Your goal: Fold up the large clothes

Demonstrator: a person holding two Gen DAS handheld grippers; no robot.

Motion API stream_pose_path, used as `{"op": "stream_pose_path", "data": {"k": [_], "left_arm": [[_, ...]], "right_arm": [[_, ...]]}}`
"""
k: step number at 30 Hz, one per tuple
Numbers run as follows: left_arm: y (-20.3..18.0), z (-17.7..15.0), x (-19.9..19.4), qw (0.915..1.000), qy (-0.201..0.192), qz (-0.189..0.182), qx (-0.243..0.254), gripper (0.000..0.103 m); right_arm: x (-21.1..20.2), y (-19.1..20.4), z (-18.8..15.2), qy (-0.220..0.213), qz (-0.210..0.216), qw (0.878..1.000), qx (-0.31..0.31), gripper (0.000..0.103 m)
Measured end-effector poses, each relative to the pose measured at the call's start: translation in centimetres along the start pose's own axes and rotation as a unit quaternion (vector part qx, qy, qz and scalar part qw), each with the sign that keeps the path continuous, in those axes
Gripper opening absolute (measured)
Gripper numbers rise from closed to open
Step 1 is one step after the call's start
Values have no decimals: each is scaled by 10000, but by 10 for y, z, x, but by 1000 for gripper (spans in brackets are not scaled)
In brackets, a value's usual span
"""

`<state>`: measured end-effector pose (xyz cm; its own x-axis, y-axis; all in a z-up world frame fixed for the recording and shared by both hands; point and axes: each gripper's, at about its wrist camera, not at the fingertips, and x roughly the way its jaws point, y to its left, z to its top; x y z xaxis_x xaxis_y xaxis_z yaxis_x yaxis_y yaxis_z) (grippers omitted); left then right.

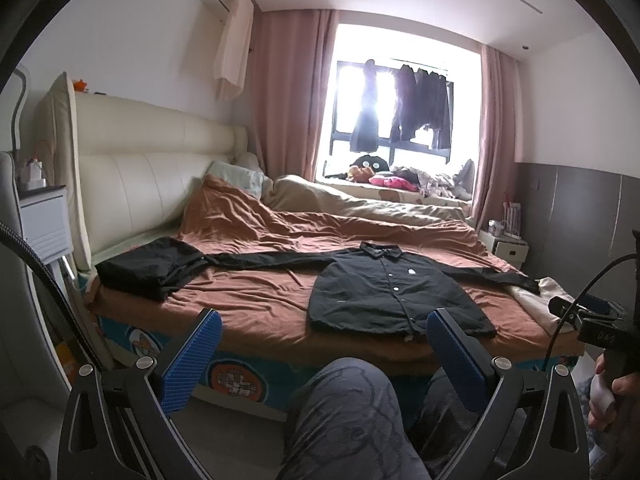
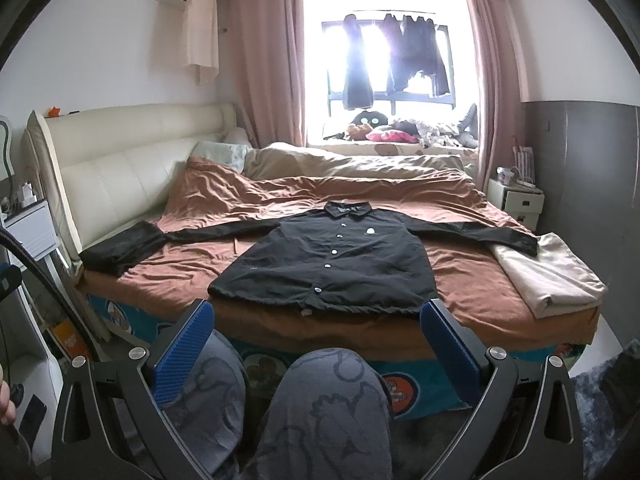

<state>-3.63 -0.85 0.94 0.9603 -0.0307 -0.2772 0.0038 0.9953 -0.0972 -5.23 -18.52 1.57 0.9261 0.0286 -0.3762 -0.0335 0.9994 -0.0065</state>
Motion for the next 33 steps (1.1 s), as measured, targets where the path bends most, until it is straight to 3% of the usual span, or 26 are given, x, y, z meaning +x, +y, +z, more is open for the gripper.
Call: {"op": "stream_pose_path", "data": {"k": [18,33], "left_arm": [[11,3,12,9999,42,18,-146,103],[27,9,90,9982,401,212,-380,103]], "right_arm": [[16,-7,3,168,-35,9998,41,103],[93,-12,23,428,23,9990,109,103]]}}
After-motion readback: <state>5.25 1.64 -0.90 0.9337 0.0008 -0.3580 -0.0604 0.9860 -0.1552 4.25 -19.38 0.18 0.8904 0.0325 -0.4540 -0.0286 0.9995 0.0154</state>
